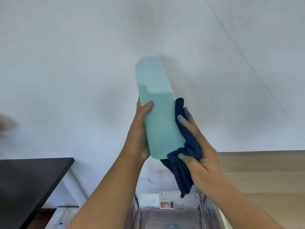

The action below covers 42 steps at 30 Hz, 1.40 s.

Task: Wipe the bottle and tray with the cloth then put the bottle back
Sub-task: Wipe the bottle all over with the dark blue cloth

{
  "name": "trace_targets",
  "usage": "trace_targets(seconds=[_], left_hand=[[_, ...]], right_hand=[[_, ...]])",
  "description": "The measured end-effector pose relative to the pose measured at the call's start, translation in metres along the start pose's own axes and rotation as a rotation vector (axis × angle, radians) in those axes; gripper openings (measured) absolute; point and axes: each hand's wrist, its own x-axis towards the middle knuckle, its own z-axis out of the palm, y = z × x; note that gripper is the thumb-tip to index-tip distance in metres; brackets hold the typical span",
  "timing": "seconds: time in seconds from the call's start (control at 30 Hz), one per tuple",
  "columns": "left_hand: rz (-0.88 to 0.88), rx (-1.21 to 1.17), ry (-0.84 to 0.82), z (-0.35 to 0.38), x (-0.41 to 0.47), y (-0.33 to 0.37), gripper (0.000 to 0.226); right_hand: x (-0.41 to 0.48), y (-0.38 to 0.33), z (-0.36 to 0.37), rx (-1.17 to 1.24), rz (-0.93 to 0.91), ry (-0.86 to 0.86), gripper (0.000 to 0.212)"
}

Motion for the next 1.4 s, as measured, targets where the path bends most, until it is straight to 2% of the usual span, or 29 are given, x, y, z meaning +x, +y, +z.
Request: trace_targets(seconds=[0.1, 0.17, 0.27, 0.37, 0.5, 0.57, 0.67, 0.77, 0.9, 0.97, 1.03, 1.07, 1.13, 1.23, 1.33, 1.4], left_hand=[[0.073, 0.143, -0.048, -0.003, 0.004, 0.012, 0.056], [0.111, 0.179, -0.037, 0.002, 0.005, 0.013, 0.049], [0.192, 0.179, -0.018, 0.008, 0.005, 0.006, 0.046], [0.192, 0.123, -0.021, 0.008, 0.003, 0.002, 0.05], [0.145, 0.035, -0.012, 0.007, 0.002, 0.002, 0.052], [0.142, 0.017, 0.014, 0.009, 0.001, 0.003, 0.053], [0.204, 0.069, 0.019, 0.01, 0.001, 0.002, 0.045], [0.238, 0.108, 0.052, 0.013, 0.0, 0.001, 0.049], [0.22, 0.056, 0.032, 0.009, 0.0, 0.0, 0.044], [0.131, -0.028, 0.045, 0.009, 0.0, -0.001, 0.056], [-0.001, -0.147, 0.043, 0.011, -0.001, -0.001, 0.081], [-0.025, -0.19, 0.027, 0.011, -0.001, -0.001, 0.086], [-0.022, -0.186, 0.006, 0.011, 0.001, 0.002, 0.087], [0.019, -0.015, 0.01, 0.007, 0.006, 0.016, 0.078], [0.062, 0.115, 0.031, 0.004, 0.009, 0.025, 0.062], [0.106, 0.158, 0.06, 0.006, 0.007, 0.019, 0.052]], right_hand=[[0.008, -0.003, -0.022, -0.259, -0.073, -0.104, 0.07], [0.013, -0.006, -0.029, -0.403, -0.107, -0.178, 0.067], [0.013, -0.006, -0.025, -0.451, -0.108, -0.2, 0.061], [0.008, -0.004, -0.016, -0.351, -0.075, -0.147, 0.059], [0.005, -0.008, -0.007, 0.031, 0.028, -0.06, 0.052], [0.004, -0.009, -0.005, 0.104, 0.069, -0.008, 0.055], [0.005, -0.008, -0.004, 0.008, 0.065, -0.001, 0.06], [0.005, -0.007, -0.004, -0.139, 0.048, -0.012, 0.071], [0.003, -0.008, -0.003, -0.034, 0.032, -0.01, 0.06], [0.002, -0.009, 0.0, 0.115, 0.056, 0.03, 0.05], [0.002, -0.012, 0.003, 0.25, 0.107, 0.082, 0.051], [0.003, -0.013, 0.004, 0.272, 0.12, 0.087, 0.051], [0.005, -0.016, 0.003, 0.235, 0.1, 0.067, 0.051], [0.01, -0.02, -0.007, 0.175, 0.05, -0.014, 0.044], [0.015, -0.02, -0.02, -0.002, 0.032, -0.109, 0.063], [0.018, -0.019, -0.022, -0.199, -0.023, -0.149, 0.063]])
